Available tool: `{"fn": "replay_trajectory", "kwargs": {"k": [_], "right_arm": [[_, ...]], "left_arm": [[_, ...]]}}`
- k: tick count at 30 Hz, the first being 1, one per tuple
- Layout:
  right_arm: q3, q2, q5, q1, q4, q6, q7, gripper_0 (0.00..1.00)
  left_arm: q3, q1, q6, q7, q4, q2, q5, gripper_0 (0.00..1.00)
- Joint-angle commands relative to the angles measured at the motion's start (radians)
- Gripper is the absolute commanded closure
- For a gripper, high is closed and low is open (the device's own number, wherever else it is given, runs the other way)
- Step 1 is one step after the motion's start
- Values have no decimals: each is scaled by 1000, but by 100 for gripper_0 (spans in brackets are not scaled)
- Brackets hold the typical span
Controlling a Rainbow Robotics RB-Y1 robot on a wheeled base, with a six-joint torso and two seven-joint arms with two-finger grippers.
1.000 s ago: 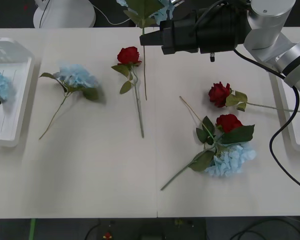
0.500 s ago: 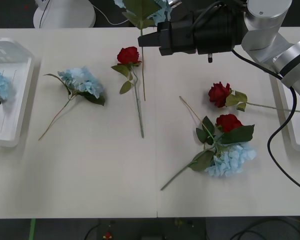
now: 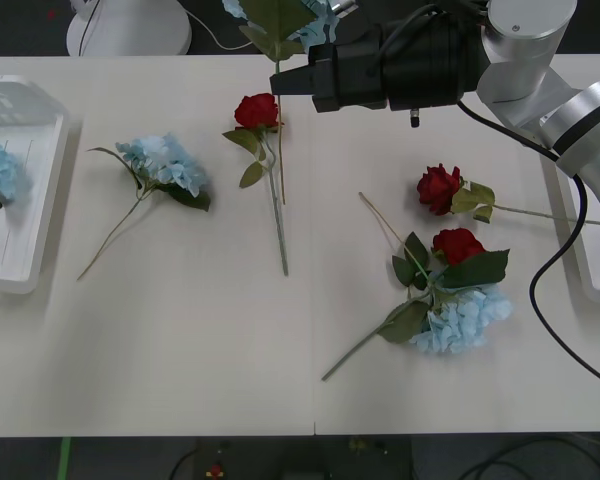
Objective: Put the red flowers into the right box and the blue flowers into the left box
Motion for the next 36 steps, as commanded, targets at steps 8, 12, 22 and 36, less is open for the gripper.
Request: {"fn": "replay_trajectory", "kwargs": {"k": [8,12,22,36], "right_arm": [[-1,30,5,-23,-28,-9,-35,100],[-1,32,5,-23,-28,-9,-36,100],[16,44,5,-28,-30,-9,-36,100],[28,61,-3,-42,-30,-12,-52,100]], "left_arm": [[-220,-139,-74,-211,7,30,162,0],[-337,-190,-87,-214,7,29,232,0],[-509,-377,-119,-209,61,-116,206,0],[-588,-605,-157,-189,219,-407,-7,0]]}}
